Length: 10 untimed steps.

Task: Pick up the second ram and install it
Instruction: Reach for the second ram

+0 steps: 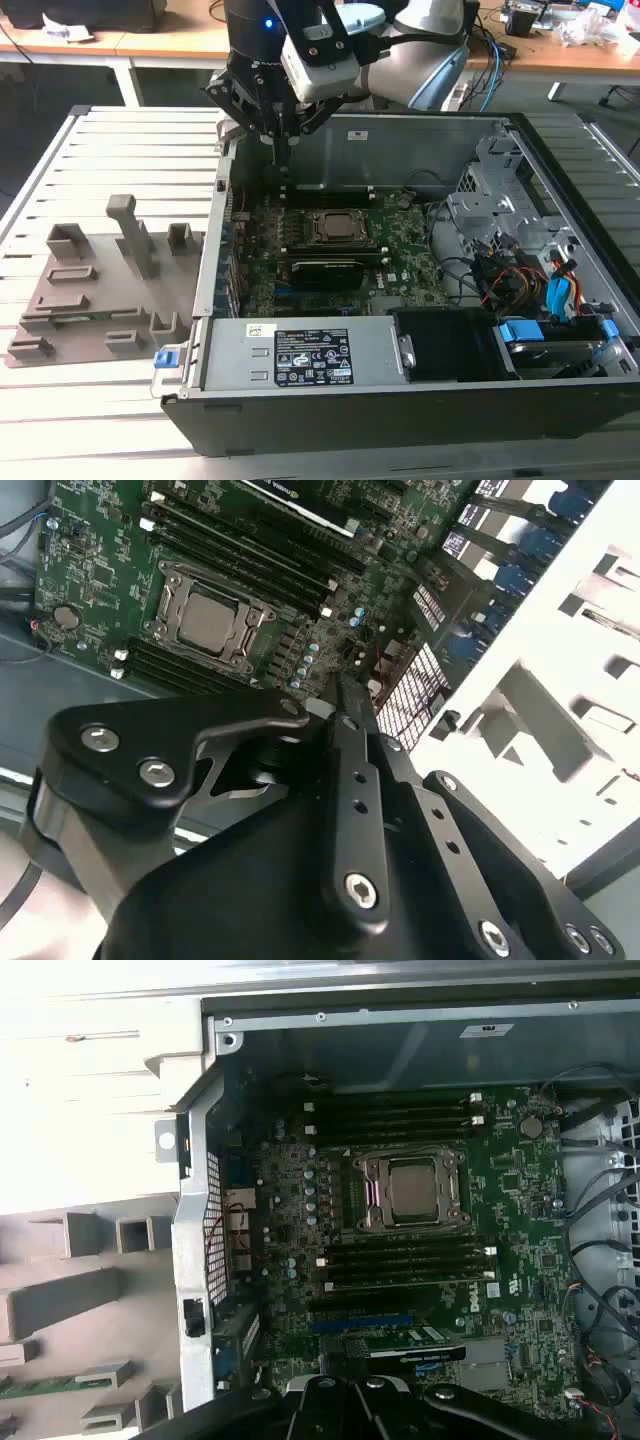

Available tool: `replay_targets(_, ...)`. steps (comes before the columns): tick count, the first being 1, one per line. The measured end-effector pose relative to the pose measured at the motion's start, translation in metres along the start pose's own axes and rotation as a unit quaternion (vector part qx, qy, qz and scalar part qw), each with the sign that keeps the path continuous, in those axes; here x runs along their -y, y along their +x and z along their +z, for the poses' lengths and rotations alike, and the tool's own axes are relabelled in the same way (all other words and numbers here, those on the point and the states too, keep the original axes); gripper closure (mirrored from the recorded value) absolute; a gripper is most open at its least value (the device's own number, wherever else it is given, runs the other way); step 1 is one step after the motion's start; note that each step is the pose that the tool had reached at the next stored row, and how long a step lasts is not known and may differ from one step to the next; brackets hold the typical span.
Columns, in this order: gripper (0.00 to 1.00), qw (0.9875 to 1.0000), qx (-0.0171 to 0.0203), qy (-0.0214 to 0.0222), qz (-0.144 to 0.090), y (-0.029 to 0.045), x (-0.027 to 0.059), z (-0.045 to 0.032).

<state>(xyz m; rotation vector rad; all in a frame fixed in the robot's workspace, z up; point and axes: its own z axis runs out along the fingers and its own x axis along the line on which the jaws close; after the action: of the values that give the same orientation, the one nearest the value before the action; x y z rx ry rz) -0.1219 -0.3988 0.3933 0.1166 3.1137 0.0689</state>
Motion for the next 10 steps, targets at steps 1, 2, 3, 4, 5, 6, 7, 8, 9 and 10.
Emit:
replay_targets(1,0.89,1.0,0.0,0.0,0.0,0.0026,0.0002,-0.0001)
replay_targets(2,0.89,1.0,0.0,0.0,0.0,0.005,0.0004,-0.0001)
replay_targets(3,0.89,1.0,0.0,0.0,0.0,0.0073,0.0006,-0.0002)
replay_targets(4,0.89,1.0,0.0,0.0,0.0,0.0096,0.0007,-0.0002)
replay_targets(5,0.89,1.0,0.0,0.0,0.0,0.0109,0.0008,-0.0003)
replay_targets(6,0.89,1.0,0.0,0.0,0.0,0.0143,0.0011,-0.0004)
replay_targets(7,0.89,1.0,0.0,0.0,0.0,0.0184,0.0014,-0.0005)
replay_targets(8,0.89,1.0,0.0,0.0,0.0,0.0227,0.0017,-0.0006)
replay_targets(9,0.89,1.0,0.0,0.0,0.0,0.0263,0.002,-0.0007)
replay_targets(10,0.89,1.0,0.0001,0.0,0.0,0.0283,0.0021,-0.0007)
